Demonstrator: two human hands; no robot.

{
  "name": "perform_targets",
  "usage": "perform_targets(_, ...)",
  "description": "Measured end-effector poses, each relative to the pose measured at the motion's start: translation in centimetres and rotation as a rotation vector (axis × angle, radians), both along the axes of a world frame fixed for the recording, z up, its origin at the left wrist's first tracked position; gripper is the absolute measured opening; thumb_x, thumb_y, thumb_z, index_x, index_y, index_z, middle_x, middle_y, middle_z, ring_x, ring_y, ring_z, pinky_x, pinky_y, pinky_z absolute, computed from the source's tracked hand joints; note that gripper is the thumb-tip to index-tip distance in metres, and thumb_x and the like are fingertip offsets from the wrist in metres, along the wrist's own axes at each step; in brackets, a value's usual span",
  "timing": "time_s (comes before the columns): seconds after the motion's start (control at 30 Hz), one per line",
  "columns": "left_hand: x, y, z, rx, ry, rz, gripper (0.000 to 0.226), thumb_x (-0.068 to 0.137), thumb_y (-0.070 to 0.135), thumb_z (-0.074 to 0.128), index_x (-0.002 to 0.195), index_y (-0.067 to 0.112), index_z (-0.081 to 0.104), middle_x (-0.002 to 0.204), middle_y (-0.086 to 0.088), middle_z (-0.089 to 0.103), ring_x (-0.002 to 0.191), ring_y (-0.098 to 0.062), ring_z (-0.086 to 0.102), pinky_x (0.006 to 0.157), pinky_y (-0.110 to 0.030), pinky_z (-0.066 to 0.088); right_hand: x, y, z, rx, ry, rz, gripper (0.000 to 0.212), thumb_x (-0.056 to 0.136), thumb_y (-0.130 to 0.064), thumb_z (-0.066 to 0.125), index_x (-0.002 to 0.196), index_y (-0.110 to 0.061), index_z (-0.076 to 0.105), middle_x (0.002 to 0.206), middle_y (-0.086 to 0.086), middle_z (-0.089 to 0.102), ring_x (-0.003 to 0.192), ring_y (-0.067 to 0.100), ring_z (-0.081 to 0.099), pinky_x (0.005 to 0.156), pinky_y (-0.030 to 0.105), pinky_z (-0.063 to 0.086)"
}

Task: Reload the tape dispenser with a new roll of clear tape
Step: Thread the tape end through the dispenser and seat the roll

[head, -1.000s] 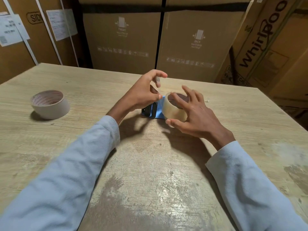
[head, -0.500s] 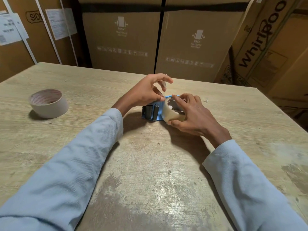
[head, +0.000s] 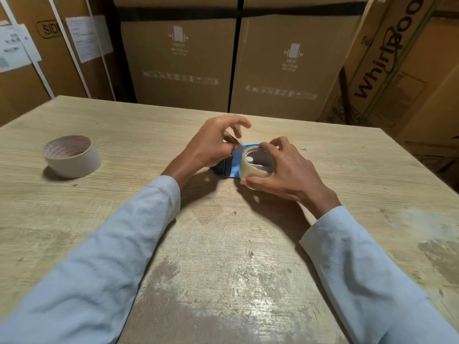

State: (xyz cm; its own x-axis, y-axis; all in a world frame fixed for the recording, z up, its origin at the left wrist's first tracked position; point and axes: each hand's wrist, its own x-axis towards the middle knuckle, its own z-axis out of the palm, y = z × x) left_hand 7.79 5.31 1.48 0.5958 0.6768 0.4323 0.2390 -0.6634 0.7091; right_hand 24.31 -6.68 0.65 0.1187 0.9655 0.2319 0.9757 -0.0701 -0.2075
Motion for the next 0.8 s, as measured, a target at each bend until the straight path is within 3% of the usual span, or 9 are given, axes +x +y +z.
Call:
perform_targets(0.1, 0.0, -0.4, -0.3, -0.079, -0.085, 0.043, 0.049, 0.077, -0.007, 0.076, 0.119, 0.019, 0.067, 0.094, -0.002, 0.058, 0.086, -0.022, 0.071, 0.084, -0.031, 0.061, 0.1, 0.1, 0.1, 0.003, 0.057, -0.002, 0.085, 0.071, -0.07, 0.071, 0.14, -0.028, 0.045, 0.134, 0.0, 0.041, 0.116, 0.019, 0.049, 0.08, 0.036, 0.045)
perform_targets(0.2, -0.1, -0.7, -0.3, -0.108, -0.123, 0.064, 0.052, 0.076, -0.011, 0.074, 0.12, 0.016, 0.067, 0.092, -0.004, 0.055, 0.083, -0.023, 0.073, 0.082, -0.038, 0.062, -0.1, 0.2, 0.2, 0.02, 0.07, -0.04, 0.087, 0.067, -0.069, 0.074, 0.138, -0.027, 0.047, 0.129, -0.002, 0.043, 0.111, 0.018, 0.049, 0.077, 0.034, 0.04)
perform_targets(0.4, -0.6, -1.0, -0.4, -0.148, -0.176, 0.082, 0.054, 0.076, -0.015, 0.07, 0.122, 0.014, 0.066, 0.086, 0.001, 0.048, 0.08, -0.019, 0.073, 0.077, -0.023, 0.06, -0.9, 0.2, 0.3, 0.042, 0.018, -0.15, 0.091, 0.062, -0.081, 0.067, 0.127, -0.019, 0.051, 0.115, -0.001, 0.046, 0.099, 0.016, 0.046, 0.075, 0.034, 0.039)
perform_targets(0.57, -0.7, -1.0, -0.9, -0.161, -0.221, 0.086, 0.055, 0.077, -0.015, 0.071, 0.124, 0.012, 0.064, 0.083, 0.004, 0.045, 0.077, -0.014, 0.07, 0.082, -0.027, 0.06, -1.7, 0.4, 0.2, 0.042, -0.07, -0.237, 0.097, 0.061, -0.087, 0.061, 0.121, -0.012, 0.049, 0.106, 0.0, 0.039, 0.099, 0.018, 0.044, 0.074, 0.035, 0.038)
perform_targets(0.67, -0.7, -1.2, -1.3, -0.15, -0.261, 0.102, 0.054, 0.078, -0.017, 0.065, 0.124, 0.01, 0.063, 0.084, 0.003, 0.044, 0.076, -0.018, 0.066, 0.084, -0.031, 0.061, -1.0, 0.3, -0.1, 0.018, -0.011, -0.129, 0.093, 0.064, -0.084, 0.064, 0.125, -0.015, 0.048, 0.116, 0.001, 0.042, 0.108, 0.018, 0.047, 0.078, 0.035, 0.043)
perform_targets(0.8, -0.3, -1.7, -1.7, -0.07, -0.242, 0.142, 0.055, 0.08, -0.014, 0.06, 0.127, 0.015, 0.062, 0.088, -0.001, 0.049, 0.082, -0.024, 0.066, 0.091, -0.036, 0.058, 0.5, 0.2, 0.3, -0.095, 0.3, 0.057, 0.096, 0.067, -0.072, 0.071, 0.147, -0.027, 0.04, 0.146, -0.002, 0.038, 0.13, 0.018, 0.045, 0.103, 0.045, 0.046)
